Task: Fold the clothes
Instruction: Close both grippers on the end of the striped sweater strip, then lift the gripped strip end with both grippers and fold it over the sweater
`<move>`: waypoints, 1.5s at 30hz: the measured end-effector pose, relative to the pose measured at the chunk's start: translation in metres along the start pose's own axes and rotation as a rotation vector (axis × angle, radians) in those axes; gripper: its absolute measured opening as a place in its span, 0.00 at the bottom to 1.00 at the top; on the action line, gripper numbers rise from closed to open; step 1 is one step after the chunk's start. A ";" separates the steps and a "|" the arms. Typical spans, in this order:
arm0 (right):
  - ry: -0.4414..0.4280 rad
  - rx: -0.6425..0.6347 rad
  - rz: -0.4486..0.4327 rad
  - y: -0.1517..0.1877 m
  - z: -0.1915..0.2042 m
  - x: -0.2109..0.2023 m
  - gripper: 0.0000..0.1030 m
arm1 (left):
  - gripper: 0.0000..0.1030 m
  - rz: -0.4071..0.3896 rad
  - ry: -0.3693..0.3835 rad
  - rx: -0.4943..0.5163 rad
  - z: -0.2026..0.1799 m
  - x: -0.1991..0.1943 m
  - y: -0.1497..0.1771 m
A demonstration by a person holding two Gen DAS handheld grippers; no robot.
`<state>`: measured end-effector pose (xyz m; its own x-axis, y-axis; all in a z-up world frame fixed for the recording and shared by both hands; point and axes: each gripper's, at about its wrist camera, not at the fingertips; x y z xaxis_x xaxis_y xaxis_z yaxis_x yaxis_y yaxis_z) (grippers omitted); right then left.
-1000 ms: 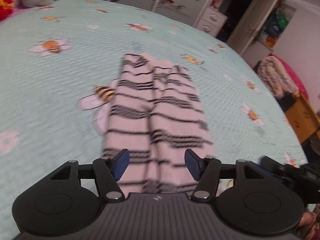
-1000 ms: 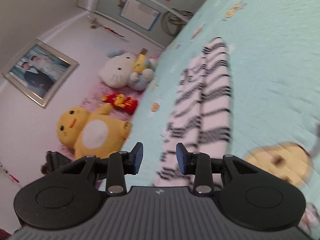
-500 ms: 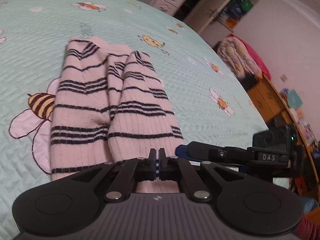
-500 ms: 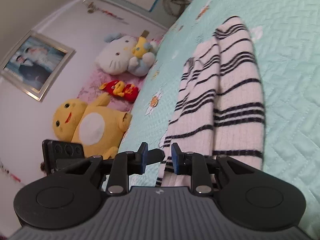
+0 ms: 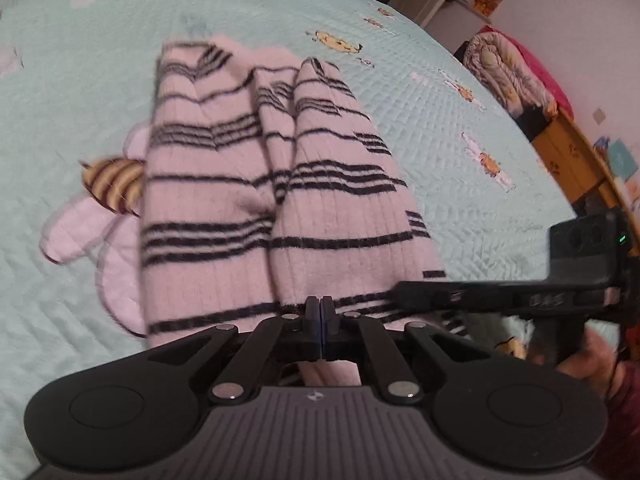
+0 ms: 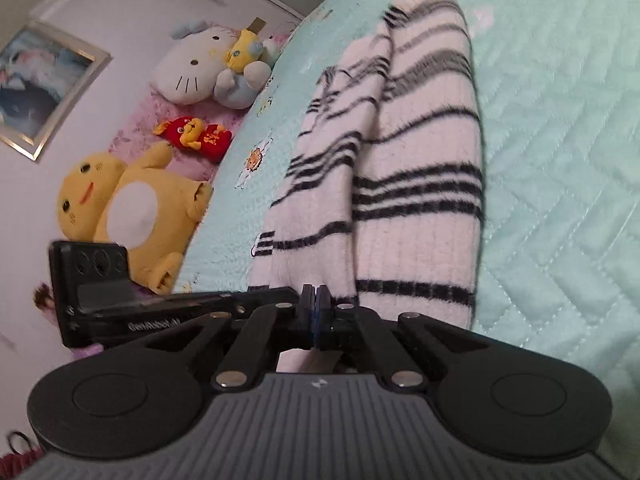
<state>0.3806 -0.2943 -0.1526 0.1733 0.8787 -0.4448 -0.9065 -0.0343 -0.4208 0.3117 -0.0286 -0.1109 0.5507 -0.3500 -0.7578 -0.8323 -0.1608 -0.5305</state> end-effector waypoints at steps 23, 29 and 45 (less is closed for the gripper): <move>0.057 0.104 -0.206 -0.062 -0.061 -0.035 0.46 | 0.18 -0.194 -0.065 -0.363 0.102 -0.011 -0.050; -0.007 0.170 -0.198 -0.109 -0.089 -0.002 0.48 | 0.35 -0.179 0.060 -0.481 0.142 0.030 -0.080; -0.049 0.126 -0.112 -0.196 -0.088 0.078 0.28 | 0.19 -0.183 -0.064 -0.290 0.113 0.077 -0.162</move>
Point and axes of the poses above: each gripper's, at about its wrist camera, not at the fingertips, and x roughly the way its jaws point, z to its left, y to its underside, and after that the axes turned 1 degree about x, right-handed
